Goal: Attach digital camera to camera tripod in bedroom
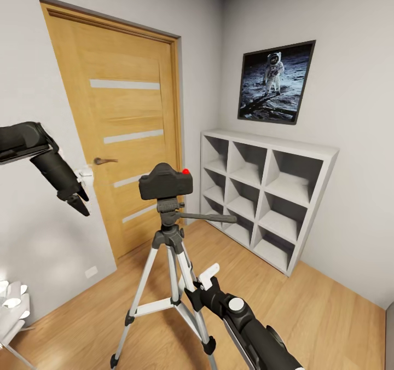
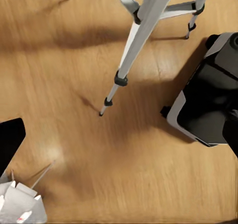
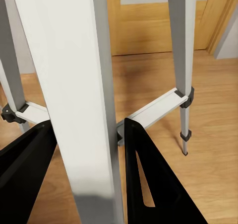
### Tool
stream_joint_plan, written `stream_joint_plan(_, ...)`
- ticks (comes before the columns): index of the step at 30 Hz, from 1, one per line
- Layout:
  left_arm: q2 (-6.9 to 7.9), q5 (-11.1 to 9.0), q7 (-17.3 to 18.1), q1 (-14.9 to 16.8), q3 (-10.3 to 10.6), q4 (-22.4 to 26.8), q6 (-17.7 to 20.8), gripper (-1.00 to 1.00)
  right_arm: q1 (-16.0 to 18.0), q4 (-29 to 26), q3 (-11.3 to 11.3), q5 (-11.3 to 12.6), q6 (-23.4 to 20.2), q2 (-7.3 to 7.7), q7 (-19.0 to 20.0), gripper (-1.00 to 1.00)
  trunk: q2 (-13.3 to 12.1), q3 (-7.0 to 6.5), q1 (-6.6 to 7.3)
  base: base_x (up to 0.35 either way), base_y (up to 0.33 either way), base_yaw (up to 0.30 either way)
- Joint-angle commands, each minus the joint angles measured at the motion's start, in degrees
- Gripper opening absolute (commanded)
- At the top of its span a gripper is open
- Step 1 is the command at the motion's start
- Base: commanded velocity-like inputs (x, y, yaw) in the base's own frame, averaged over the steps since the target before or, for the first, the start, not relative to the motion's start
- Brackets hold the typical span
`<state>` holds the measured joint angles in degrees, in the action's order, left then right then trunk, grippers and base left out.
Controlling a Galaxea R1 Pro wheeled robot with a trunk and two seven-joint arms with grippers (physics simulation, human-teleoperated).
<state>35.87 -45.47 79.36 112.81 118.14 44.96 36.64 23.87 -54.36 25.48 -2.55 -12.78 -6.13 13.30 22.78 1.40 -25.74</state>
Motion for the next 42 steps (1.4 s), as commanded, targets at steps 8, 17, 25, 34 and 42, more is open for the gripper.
stream_joint_plan(8,1.88,0.9,-5.0,-9.3,-0.2,-2.2,-1.4,1.0,0.0,0.0,0.0,-0.4,-0.3,-0.02,0.2,1.0,0.1,0.14,-0.04,0.0,0.0,0.0)
stream_joint_plan(17,2.23,1.1,-7.7,-20.1,-6.2,-8.3,-5.7,1.0,0.0,-0.1,-0.1,-0.4,-0.3,0.03,0.3,1.0,0.1,0.14,-0.04,0.0,0.0,0.0)
stream_joint_plan(25,2.53,1.1,-11.5,-24.9,-9.4,-9.8,-6.7,1.0,0.0,-0.3,-0.2,-0.3,-0.3,0.11,0.3,1.0,0.1,0.14,-0.04,0.0,0.0,0.0)
stream_joint_plan(34,3.17,0.9,-19.1,-31.3,-17.7,-12.4,-7.7,1.0,0.0,-0.5,-0.4,-0.3,-0.3,0.22,0.3,1.0,0.1,0.14,-0.04,0.0,0.0,-0.002)
stream_joint_plan(42,3.19,0.9,-26.6,-37.5,-25.8,-15.3,-7.9,1.0,-0.1,-0.7,-0.2,-0.3,-0.3,0.29,0.4,1.0,0.1,0.14,-0.04,0.0,0.0,-0.013)
